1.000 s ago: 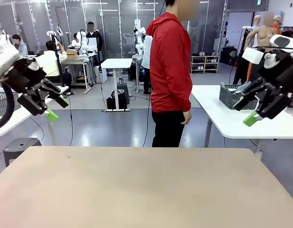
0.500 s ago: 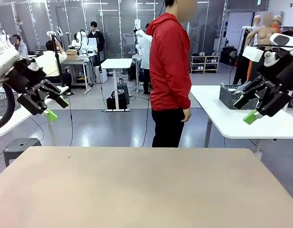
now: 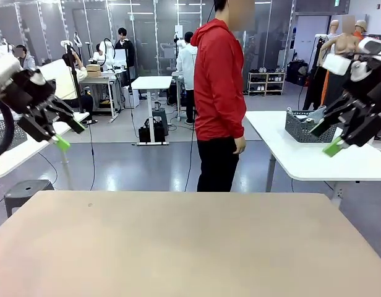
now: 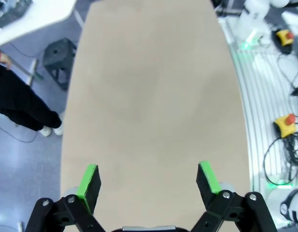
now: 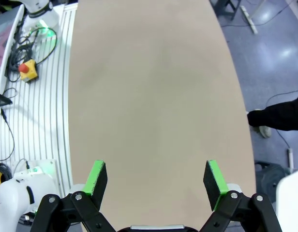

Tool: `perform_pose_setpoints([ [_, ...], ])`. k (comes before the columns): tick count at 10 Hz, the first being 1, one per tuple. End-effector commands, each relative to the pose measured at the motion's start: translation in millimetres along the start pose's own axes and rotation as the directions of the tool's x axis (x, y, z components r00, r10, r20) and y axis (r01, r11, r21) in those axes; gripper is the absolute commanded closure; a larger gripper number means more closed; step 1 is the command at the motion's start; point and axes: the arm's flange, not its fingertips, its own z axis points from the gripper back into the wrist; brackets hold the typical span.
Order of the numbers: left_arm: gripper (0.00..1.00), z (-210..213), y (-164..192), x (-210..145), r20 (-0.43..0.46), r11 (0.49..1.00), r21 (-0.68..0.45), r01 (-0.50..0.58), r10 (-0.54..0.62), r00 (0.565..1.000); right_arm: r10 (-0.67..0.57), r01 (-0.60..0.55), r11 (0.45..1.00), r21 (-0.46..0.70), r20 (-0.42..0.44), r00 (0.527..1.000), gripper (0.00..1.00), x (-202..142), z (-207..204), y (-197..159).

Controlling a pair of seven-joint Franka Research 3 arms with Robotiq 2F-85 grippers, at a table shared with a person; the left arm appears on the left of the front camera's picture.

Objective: Fold the towels and place them in the basket.
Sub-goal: When a person lays out a Towel with hook on the table, fold it in half twice.

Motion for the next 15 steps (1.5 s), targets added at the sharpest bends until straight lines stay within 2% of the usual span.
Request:
perform_pose_setpoints([
  [1, 0.00, 51.9, 13.2, 6.8, -0.044, 1.000, 0.011, -0.017, 0.017, 0.999, 0.013, -0.012, 0.998, -0.055, 0.027, 1.000, 0.00, -7.7, 45.8, 0.5],
  [3, 0.00, 91.8, 22.1, 8.5, -0.062, 0.997, 0.064, -0.033, 0.037, 0.997, 0.014, -0.011, 0.997, -0.077, 0.033, 0.999, 0.00, -14.5, 88.6, 0.1],
  [5, 0.00, 113.8, 33.9, 3.3, -0.070, 0.995, 0.094, -0.023, 0.029, 0.997, 0.001, -0.003, 0.998, -0.063, -0.023, 1.000, 0.00, -18.6, 118.3, -1.9],
  [7, 0.00, 132.3, 42.0, -5.6, -0.063, 0.993, 0.111, -0.035, 0.042, 0.997, -0.002, 0.001, 0.999, -0.051, -0.032, 1.000, 0.00, -27.0, 145.3, -5.3],
  [11, 0.00, 150.1, 44.6, -13.3, -0.058, 0.997, 0.059, -0.053, 0.056, 0.997, -0.010, 0.010, 0.999, -0.035, -0.011, 1.000, 0.00, -39.4, 163.5, -10.7],
  [15, 0.00, 144.4, 40.4, -9.5, -0.082, 0.997, 0.036, -0.061, 0.064, 0.995, -0.016, 0.015, 1.000, -0.024, -0.023, 1.000, 0.00, -41.2, 161.1, -11.9],
])
